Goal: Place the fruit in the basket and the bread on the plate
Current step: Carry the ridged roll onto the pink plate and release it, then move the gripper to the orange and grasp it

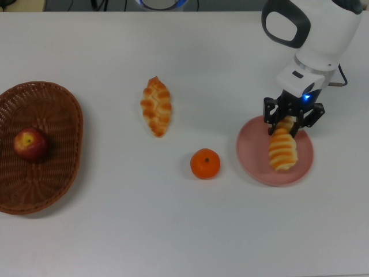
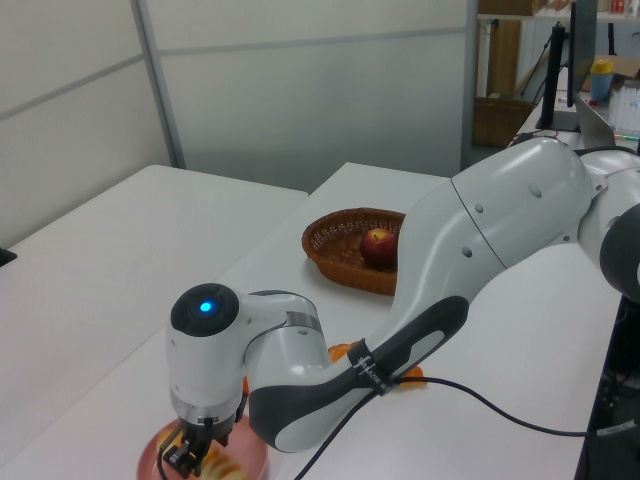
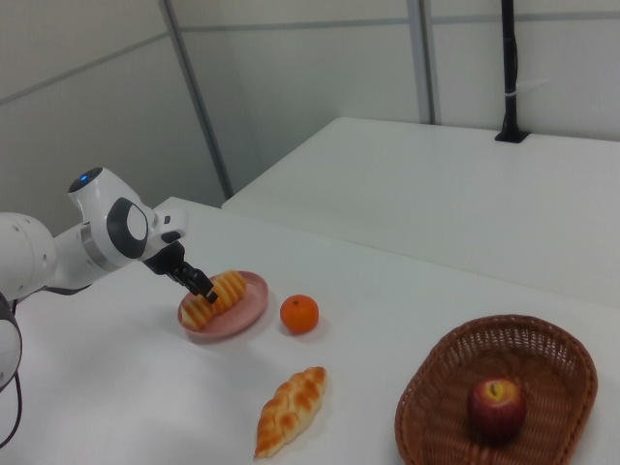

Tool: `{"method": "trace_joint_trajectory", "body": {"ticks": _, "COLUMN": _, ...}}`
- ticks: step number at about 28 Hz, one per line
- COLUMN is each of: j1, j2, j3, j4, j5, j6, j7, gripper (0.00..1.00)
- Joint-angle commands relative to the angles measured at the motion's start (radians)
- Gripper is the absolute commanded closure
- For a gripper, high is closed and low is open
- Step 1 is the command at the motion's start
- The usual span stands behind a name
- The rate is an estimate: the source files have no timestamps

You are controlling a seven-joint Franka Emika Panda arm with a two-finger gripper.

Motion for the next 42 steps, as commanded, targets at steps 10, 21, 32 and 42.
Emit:
{"method": "trace_joint_trajectory", "body": {"ticks": 10, "j1": -0.010, "j2": -0.018, "j3": -0.014, "j4": 0.058, "j5": -0.005, "j6": 0.002, "j7": 0.022, "gripper": 0.00}}
{"method": "trace_joint_trajectory", "body": {"ticks": 21, "j1": -0.140, "j2": -0.080, "j3": -0.023, "j4": 0.054, "j5": 0.168, "j6": -0.078, "j7": -0.201, "gripper": 0.00}}
{"method": "trace_joint_trajectory", "body": {"ticks": 32, "j1": -0.233, "j2": -0.077, "j3": -0.080, "j4": 0.051, "j5": 0.323, "j6": -0.150, "j7": -0.456, "gripper": 0.00}}
{"method": "trace_joint_trajectory", "body": {"ticks": 42, "j1": -0.260, "j2": 0.001, "j3": -0.080, "j4": 0.039, "j5": 0.300, "j6": -0.106, "j7": -0.486, "gripper": 0.00}}
